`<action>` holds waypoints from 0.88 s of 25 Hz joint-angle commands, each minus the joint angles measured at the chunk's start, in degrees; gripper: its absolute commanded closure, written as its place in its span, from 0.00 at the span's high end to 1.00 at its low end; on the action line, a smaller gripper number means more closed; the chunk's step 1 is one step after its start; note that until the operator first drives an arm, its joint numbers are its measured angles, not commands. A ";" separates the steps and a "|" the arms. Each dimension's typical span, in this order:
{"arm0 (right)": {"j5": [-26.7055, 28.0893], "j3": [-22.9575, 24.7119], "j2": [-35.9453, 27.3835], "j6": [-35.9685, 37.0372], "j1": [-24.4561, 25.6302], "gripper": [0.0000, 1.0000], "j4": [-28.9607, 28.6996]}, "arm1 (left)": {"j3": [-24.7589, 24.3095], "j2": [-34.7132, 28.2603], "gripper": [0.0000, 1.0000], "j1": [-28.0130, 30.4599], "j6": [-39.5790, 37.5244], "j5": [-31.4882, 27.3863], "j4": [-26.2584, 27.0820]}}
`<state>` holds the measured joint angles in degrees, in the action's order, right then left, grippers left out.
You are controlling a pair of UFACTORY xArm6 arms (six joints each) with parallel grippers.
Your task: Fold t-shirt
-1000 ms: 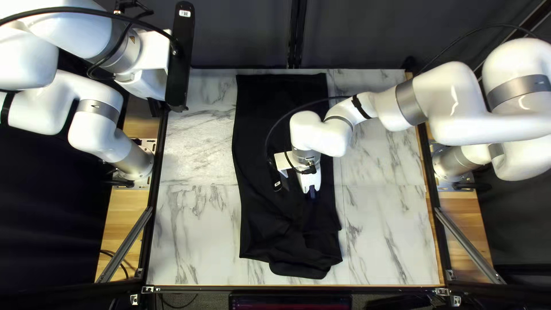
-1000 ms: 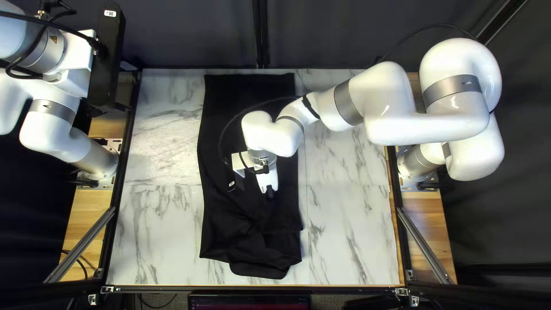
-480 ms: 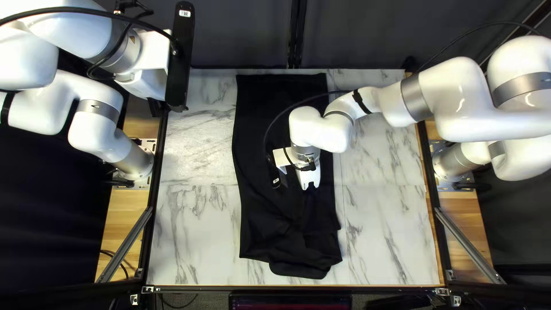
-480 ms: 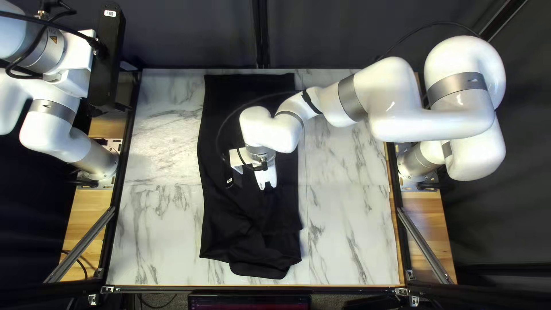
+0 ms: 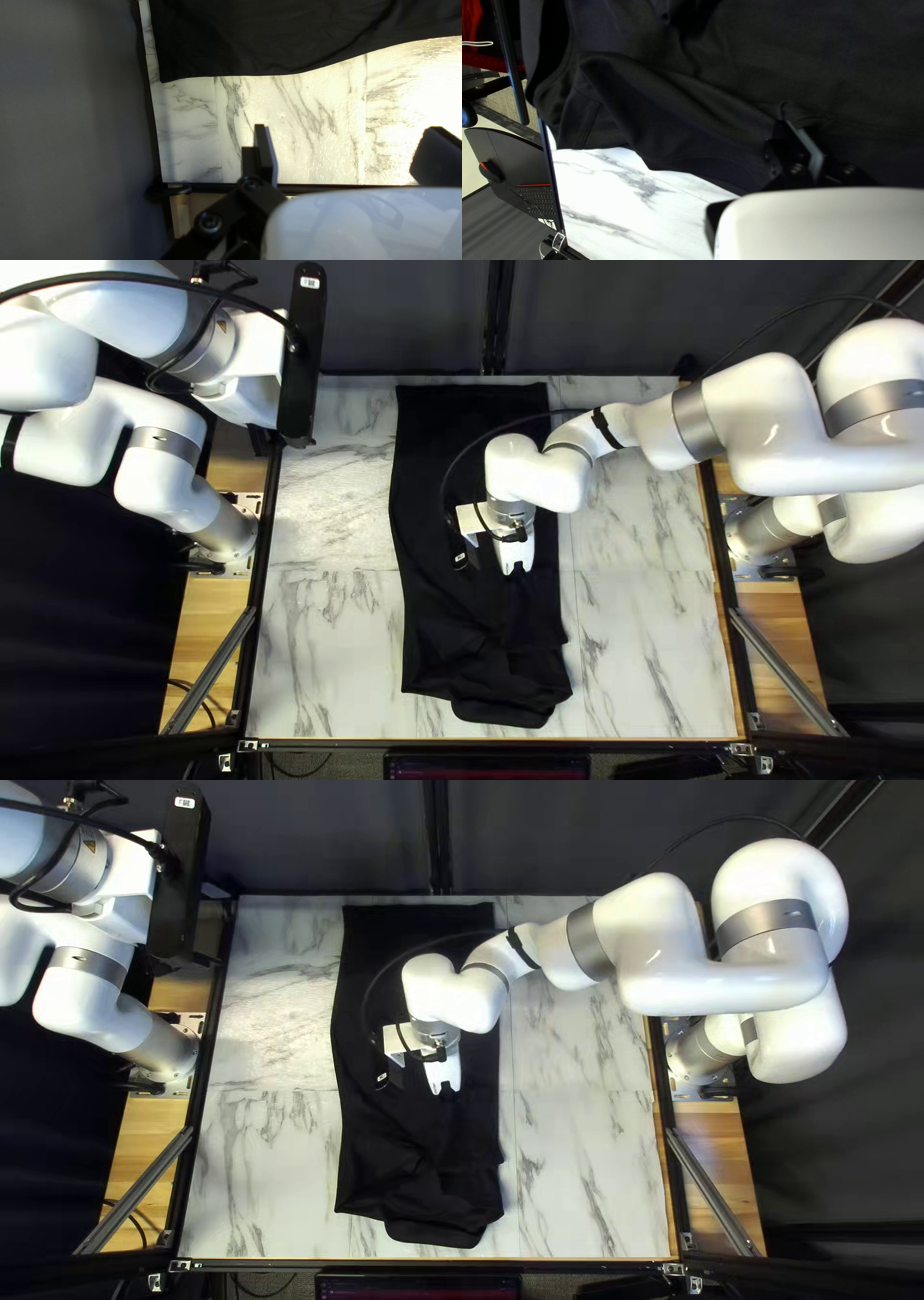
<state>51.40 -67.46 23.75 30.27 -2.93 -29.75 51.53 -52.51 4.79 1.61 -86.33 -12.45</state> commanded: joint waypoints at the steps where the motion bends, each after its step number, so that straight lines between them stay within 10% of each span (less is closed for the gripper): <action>1: -4.35 4.37 -4.35 -4.58 -2.85 1.00 2.27 | 0.00 0.00 1.00 0.00 0.00 0.00 0.00; 9: -17.94 9.26 -5.77 -26.01 -12.36 1.00 18.96 | 0.00 0.00 1.00 0.00 0.00 0.00 0.00; 22: -18.03 1.11 2.57 -44.11 -19.30 1.00 35.53 | 0.00 0.00 1.00 0.00 0.00 0.00 0.00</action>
<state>33.10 -65.26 25.48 -11.33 -20.38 4.45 51.53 -52.51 4.79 1.61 -86.33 -12.45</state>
